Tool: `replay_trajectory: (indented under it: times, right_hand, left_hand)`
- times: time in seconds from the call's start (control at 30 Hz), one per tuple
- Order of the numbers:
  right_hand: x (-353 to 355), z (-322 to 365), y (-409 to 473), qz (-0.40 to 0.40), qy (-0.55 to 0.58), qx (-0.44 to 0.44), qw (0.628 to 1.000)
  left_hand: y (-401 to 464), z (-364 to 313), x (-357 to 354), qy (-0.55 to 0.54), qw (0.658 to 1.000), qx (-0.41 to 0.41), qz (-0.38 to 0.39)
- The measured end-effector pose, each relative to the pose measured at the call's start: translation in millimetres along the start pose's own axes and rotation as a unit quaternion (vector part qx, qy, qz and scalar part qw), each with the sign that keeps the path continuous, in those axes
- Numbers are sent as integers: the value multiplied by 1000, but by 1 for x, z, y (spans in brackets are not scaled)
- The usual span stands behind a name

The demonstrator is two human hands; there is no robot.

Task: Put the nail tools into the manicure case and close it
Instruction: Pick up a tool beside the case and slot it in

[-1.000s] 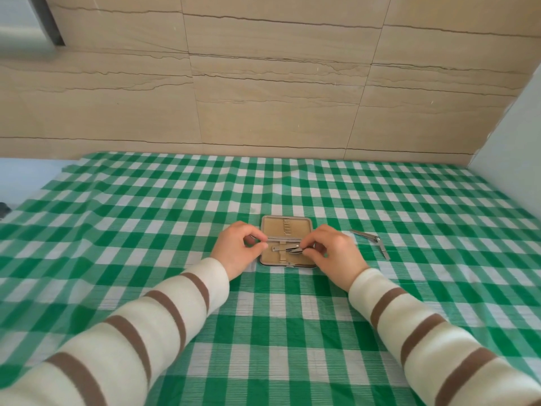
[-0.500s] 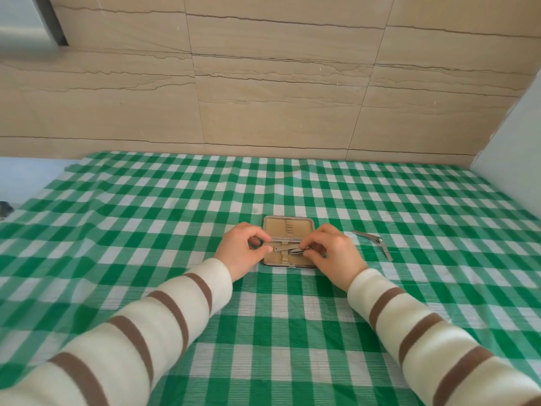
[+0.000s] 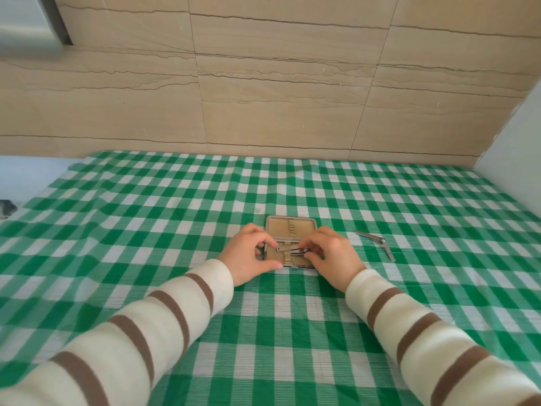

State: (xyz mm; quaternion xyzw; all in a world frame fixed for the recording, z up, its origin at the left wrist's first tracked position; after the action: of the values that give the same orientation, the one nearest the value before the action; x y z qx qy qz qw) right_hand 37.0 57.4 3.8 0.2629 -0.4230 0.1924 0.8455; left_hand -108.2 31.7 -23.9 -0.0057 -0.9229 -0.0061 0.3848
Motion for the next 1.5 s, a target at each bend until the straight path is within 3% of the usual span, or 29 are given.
replay_trajectory:
  times: [0.7, 0.9, 1.5]
  right_hand:
    - [-7, 4, 2, 19, -53, 7, 998]
    - [-2, 0, 2, -4, -121, 3, 993]
    - [-8, -9, 5, 16, -72, -43, 996]
  left_hand:
    - [0, 0, -2, 1, 1000, 9, 1]
    - [0, 1, -2, 2, 1000, 10, 5]
    - [-1, 1, -1, -12, 1000, 14, 7]
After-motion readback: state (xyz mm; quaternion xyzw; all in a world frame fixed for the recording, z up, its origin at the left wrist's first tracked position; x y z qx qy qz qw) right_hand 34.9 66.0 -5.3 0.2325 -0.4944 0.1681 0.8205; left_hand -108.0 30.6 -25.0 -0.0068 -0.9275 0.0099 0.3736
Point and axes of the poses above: each hand's wrist, its own y-axis towards the middle knuckle, its own x-axis out of the back of the hand, z = x × y, the point moved 9 cm from there along y, towards the middle knuckle, and after that the axes turned 4 degrees about x, right-handed, at the moved point
